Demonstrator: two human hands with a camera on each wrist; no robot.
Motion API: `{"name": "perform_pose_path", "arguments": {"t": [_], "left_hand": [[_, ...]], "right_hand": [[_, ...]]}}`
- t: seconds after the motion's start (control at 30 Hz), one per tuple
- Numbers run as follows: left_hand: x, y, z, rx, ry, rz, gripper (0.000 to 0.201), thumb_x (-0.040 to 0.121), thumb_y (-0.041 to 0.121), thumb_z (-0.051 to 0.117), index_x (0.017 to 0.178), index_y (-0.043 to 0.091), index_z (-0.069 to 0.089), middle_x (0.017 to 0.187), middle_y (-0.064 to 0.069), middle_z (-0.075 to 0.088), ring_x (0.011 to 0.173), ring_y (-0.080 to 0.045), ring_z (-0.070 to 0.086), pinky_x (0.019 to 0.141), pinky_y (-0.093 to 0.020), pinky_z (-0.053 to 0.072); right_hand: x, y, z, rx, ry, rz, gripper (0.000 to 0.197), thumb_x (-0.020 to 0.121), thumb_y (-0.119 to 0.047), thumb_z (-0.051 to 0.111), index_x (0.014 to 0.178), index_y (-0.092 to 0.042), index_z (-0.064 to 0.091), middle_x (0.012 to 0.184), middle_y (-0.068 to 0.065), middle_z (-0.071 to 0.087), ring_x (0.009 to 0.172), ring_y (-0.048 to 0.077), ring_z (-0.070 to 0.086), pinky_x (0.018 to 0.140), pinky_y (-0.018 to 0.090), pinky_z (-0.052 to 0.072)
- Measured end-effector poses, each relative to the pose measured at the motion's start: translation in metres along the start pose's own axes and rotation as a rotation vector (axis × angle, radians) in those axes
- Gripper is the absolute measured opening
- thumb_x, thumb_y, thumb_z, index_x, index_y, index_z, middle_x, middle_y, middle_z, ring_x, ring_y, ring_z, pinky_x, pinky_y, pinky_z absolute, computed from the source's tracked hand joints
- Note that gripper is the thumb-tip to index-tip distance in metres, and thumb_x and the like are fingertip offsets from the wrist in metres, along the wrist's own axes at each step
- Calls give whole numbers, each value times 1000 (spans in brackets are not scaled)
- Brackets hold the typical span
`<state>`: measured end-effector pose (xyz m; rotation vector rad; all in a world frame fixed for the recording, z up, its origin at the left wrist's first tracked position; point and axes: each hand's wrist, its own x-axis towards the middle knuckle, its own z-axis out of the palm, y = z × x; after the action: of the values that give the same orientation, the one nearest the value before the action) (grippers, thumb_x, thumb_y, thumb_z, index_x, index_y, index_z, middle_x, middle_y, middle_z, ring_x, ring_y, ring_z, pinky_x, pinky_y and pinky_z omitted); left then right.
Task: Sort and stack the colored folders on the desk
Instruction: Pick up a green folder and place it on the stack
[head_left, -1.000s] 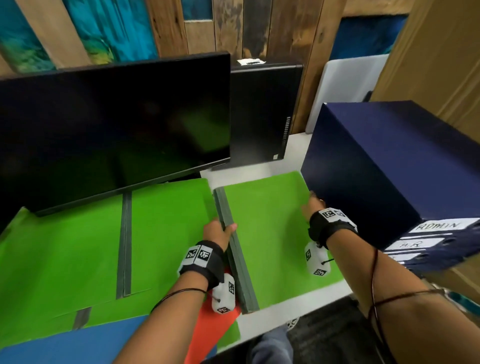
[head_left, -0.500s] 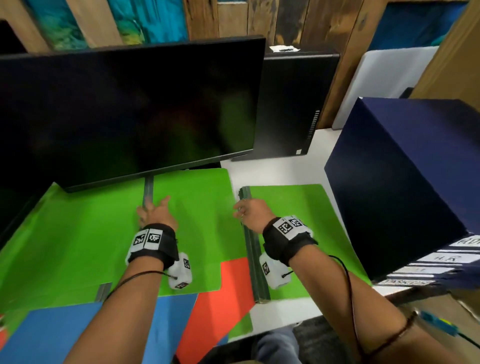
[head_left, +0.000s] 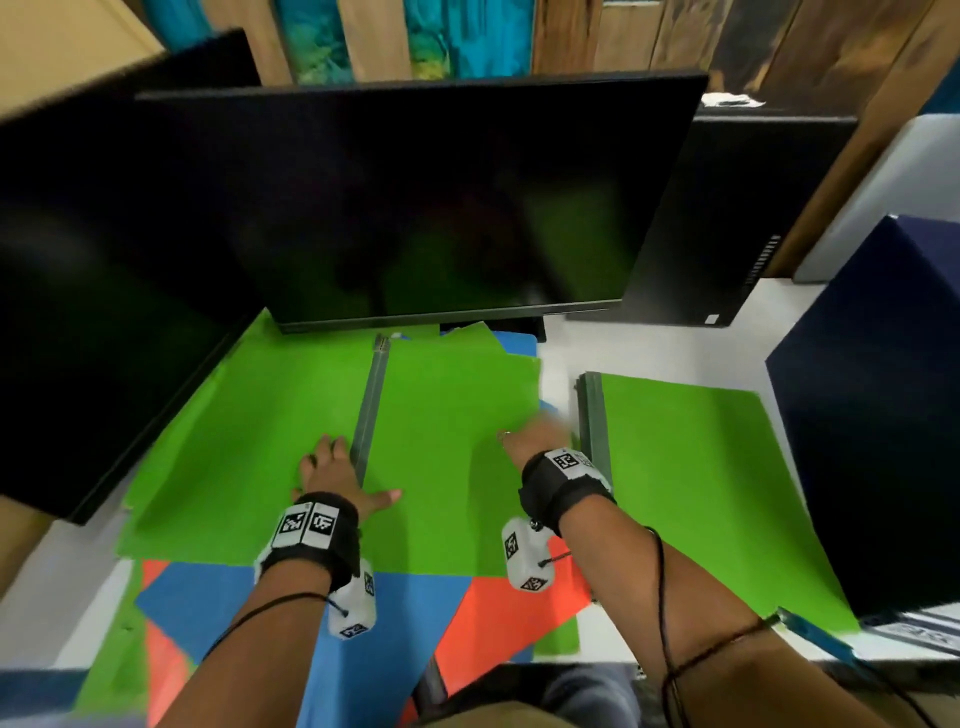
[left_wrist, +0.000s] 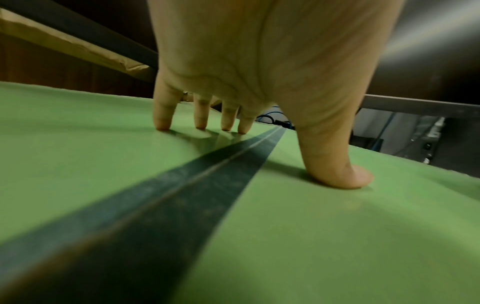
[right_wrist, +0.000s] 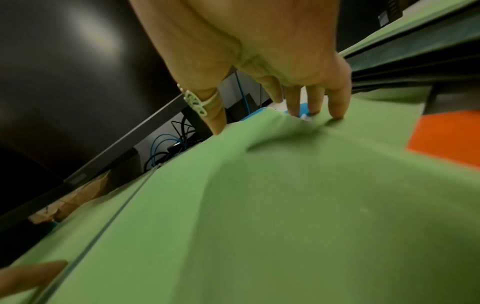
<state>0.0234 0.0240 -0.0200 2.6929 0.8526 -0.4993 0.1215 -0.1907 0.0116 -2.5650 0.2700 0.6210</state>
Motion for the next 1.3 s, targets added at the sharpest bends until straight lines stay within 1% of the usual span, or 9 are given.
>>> {"name": "perform_pose_path", "arguments": {"t": [0.3,0.63,0.73,0.8,0.93,1.03,1.1,1.2,1.3], "left_hand": [[-31,3,-8,170,-31,-58,125,54,79,62,148,16,8,153,-7,15,141,-32,20,107,-59,30],[-38,25,-65,-277,-96,-187,125,54,80,61,146,9,17,155,-18,11,142,-37,16,114,-49,27],[-51,35,-89,-507,-53,-84,113,64,67,66,143,9,10,151,-18,20,140,-34,23,116,-41,25],[-64,45,-104,-667,-68,35,102,74,48,69,140,10,2,150,-19,21,138,-31,27,115,-34,23],[-94,70,-121,-697,-129,202,126,69,36,77,143,19,-24,157,-15,5,144,-28,16,116,-37,16],[-113,87,-125,-747,-80,350,130,68,32,80,145,19,-25,158,-6,6,145,-21,14,115,-31,15],[-125,96,-130,-757,-20,487,115,67,31,81,150,19,1,153,2,27,141,-17,27,111,-26,23],[-137,104,-139,-714,37,664,70,68,29,81,130,20,48,125,11,58,118,-7,53,105,-24,37],[-148,112,-144,-778,148,775,37,73,19,77,105,23,59,101,20,63,95,10,57,89,-3,41]], "right_hand": [[5,1,-9,581,47,85,47,92,-32,55,130,-4,49,133,15,54,122,30,51,95,29,41],[-16,-1,-34,1019,239,7,31,98,-12,43,116,8,58,127,19,54,120,29,49,93,27,34],[-17,6,-52,1302,170,-25,29,98,-11,39,75,-17,54,96,3,55,103,11,42,103,27,27],[-20,12,-65,1444,164,-54,32,97,-11,37,68,-22,46,79,-6,49,95,9,42,107,27,24],[-38,19,-85,1602,139,-123,31,102,-15,34,76,-29,45,77,-13,48,53,-18,55,54,-3,40],[-42,30,-89,1573,158,-177,27,102,-18,34,79,-29,45,83,-6,52,54,-18,56,49,-2,41],[-40,36,-92,1562,171,-216,29,102,-15,33,78,-27,42,79,-6,47,50,-19,53,54,-1,41],[-41,38,-98,1640,158,-312,17,100,-16,37,108,-18,52,112,-4,55,92,-14,55,85,0,37],[-37,45,-100,1450,140,-458,67,90,-31,54,147,-19,21,155,2,21,142,12,23,116,35,17]]}}
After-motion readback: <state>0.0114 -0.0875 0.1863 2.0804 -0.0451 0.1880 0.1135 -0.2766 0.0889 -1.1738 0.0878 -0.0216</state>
